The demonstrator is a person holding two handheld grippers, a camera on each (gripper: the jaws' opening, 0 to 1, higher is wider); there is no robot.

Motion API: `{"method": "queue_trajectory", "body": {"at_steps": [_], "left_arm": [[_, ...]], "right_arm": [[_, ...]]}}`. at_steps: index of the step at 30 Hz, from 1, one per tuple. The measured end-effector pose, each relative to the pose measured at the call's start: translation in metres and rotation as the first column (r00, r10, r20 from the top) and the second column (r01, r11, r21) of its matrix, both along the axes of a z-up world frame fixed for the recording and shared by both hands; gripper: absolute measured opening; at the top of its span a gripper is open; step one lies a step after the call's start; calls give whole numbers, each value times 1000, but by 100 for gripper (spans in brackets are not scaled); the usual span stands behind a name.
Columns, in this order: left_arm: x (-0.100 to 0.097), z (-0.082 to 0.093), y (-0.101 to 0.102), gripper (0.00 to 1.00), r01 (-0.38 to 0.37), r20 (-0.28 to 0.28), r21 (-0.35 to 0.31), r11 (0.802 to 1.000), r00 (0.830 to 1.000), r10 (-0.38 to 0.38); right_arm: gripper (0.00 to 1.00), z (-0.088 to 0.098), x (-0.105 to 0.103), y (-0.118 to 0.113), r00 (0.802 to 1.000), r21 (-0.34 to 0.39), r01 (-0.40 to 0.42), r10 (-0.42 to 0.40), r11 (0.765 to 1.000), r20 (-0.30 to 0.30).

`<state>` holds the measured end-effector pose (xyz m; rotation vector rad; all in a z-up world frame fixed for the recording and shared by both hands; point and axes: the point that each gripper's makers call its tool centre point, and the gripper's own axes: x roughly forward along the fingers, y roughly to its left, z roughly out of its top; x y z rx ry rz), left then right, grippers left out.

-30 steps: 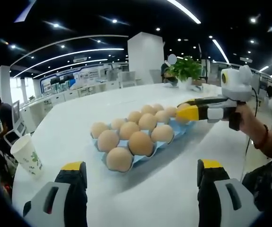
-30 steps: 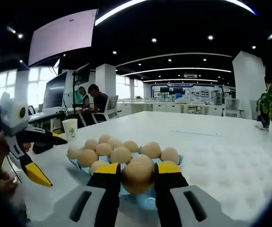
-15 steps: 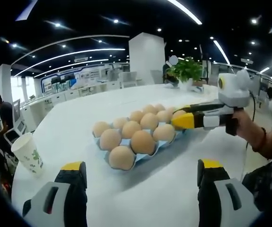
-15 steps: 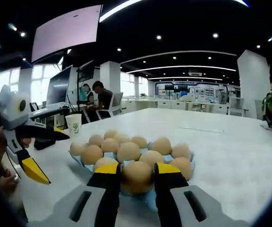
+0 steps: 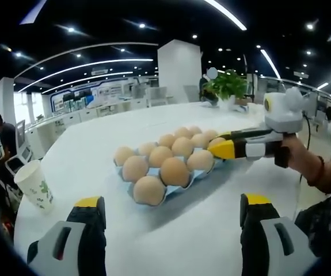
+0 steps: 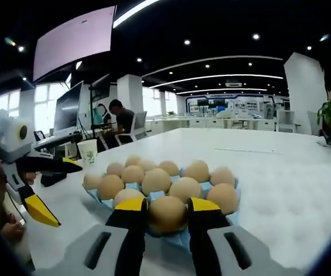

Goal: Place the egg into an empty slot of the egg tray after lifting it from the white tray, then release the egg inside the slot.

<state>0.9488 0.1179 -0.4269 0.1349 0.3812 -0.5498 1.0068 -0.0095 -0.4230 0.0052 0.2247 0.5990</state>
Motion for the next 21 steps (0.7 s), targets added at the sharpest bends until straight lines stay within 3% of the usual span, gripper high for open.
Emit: {"method": "queue_trajectory", "body": {"at_steps": [15, 21], "left_arm": [[-1, 1, -5, 100, 13, 3, -3, 1000, 1000, -13], [0, 2, -3, 100, 4, 4, -3, 1000, 1000, -4]], "right_arm": [[30, 1, -2, 1, 999, 11, -21, 21, 1000, 36], [36, 11, -4, 0, 997, 31, -27, 25, 999, 78]]}}
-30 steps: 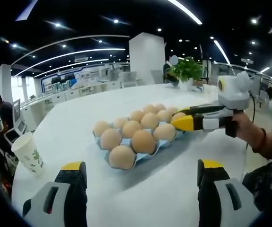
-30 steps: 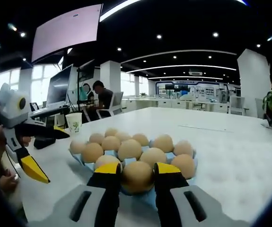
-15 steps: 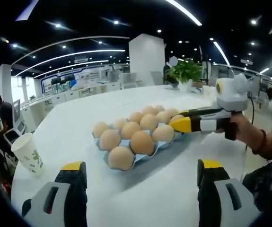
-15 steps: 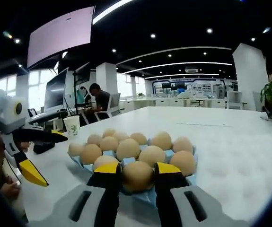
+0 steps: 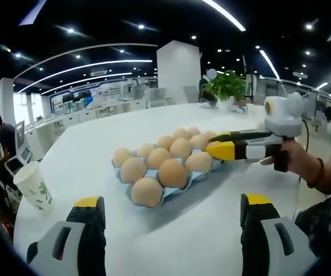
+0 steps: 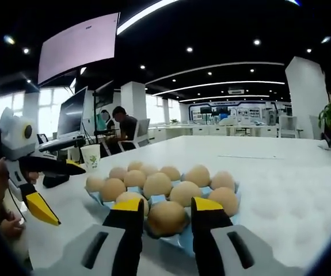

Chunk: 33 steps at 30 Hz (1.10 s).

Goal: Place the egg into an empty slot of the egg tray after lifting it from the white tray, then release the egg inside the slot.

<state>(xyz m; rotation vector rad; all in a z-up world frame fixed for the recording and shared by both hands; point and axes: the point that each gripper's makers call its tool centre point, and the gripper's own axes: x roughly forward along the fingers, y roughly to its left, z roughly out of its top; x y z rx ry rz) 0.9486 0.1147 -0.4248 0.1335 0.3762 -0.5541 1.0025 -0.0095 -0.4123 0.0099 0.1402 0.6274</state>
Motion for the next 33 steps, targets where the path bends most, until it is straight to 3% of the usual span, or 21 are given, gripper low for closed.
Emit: {"method": "queue_trajectory", "body": {"at_steps": [9, 20, 27, 33], "left_arm": [[1, 3, -2, 100, 4, 6, 3, 1000, 1000, -4], [0, 5, -6, 100, 7, 11, -11, 1000, 1000, -7], [0, 5, -7, 100, 8, 10, -3, 1000, 1000, -8], [-1, 4, -7, 100, 10, 9, 2, 1000, 1000, -10]], "right_arm": [[57, 7, 0, -3, 999, -27, -6, 7, 1000, 36], [76, 4, -1, -9, 999, -67, -17, 20, 998, 30], [82, -1, 1, -17, 1000, -74, -19, 18, 997, -12], [85, 0, 1, -22, 1000, -83, -15, 15, 996, 1]]}}
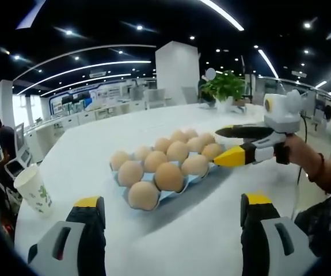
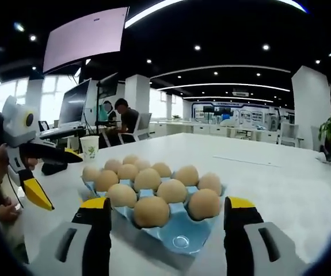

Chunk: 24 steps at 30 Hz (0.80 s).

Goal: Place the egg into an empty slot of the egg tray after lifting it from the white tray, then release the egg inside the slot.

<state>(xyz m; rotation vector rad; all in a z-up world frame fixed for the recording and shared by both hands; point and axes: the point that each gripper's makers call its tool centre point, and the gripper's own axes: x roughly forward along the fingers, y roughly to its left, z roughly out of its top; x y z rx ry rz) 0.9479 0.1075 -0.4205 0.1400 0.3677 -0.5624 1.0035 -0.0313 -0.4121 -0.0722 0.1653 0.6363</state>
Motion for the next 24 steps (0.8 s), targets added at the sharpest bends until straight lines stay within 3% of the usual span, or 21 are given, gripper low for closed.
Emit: {"method": "queue_trajectory", "body": {"at_steps": [11, 18, 21, 24], "left_arm": [[-1, -1, 1, 100, -5, 0, -5, 1000, 1000, 5], [0, 0, 1, 100, -16, 2, -27, 1000, 1000, 16], [3, 7, 0, 100, -40, 5, -118, 992, 999, 41], [5, 11, 3, 100, -54, 11, -157, 986, 998, 56]], "right_arm": [[89, 7, 0, -9, 1000, 45, 2, -1, 999, -25], [91, 12, -1, -23, 1000, 31, 25, -24, 999, -15], [91, 13, 0, -33, 999, 18, 49, -48, 999, -13], [91, 11, 1, -44, 997, 12, 71, -71, 997, -18]]}}
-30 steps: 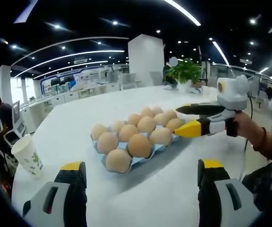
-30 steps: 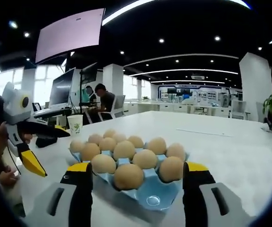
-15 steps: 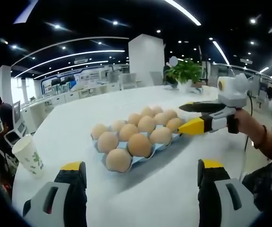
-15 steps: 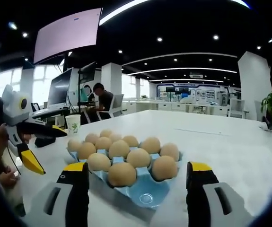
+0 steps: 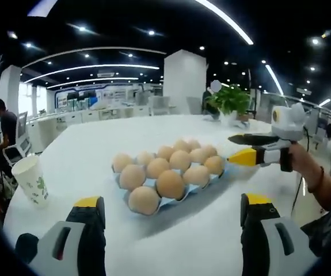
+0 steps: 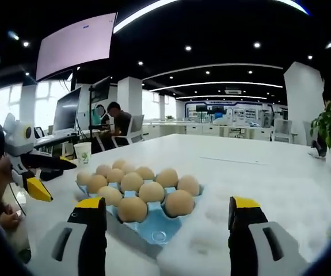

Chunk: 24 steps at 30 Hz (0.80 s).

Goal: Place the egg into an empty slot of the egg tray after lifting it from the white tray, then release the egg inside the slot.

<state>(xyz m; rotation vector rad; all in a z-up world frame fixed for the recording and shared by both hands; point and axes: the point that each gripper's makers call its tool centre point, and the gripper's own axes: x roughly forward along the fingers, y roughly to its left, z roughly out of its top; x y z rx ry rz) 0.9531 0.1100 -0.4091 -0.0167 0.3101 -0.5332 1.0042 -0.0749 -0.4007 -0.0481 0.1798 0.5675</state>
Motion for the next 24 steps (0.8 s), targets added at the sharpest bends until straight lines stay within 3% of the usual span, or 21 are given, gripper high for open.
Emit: {"method": "queue_trajectory", "body": {"at_steps": [3, 9, 16, 18, 20, 24], "left_arm": [[1, 4, -2, 100, 2, 15, -16, 1000, 1000, -1], [0, -1, -8, 100, 30, 39, 79, 996, 999, -33], [4, 5, -11, 100, 22, 73, 33, 999, 997, -24], [3, 9, -16, 100, 29, 71, -42, 999, 997, -26], [3, 10, -16, 100, 30, 51, -76, 997, 998, -26], [5, 7, -11, 100, 5, 82, 12, 1000, 997, -6]], "right_arm": [[91, 1, 0, -10, 1000, -1, 21, -21, 1000, 2], [91, 2, 1, -27, 998, -4, 58, -58, 998, 4], [91, 3, 0, -42, 996, -7, 89, -89, 996, 4], [91, 5, 0, -45, 995, -5, 96, -96, 995, 6], [91, 6, -1, -49, 995, 2, 103, -103, 995, 6], [91, 8, -1, -58, 992, 1, 122, -122, 993, 12]]}}
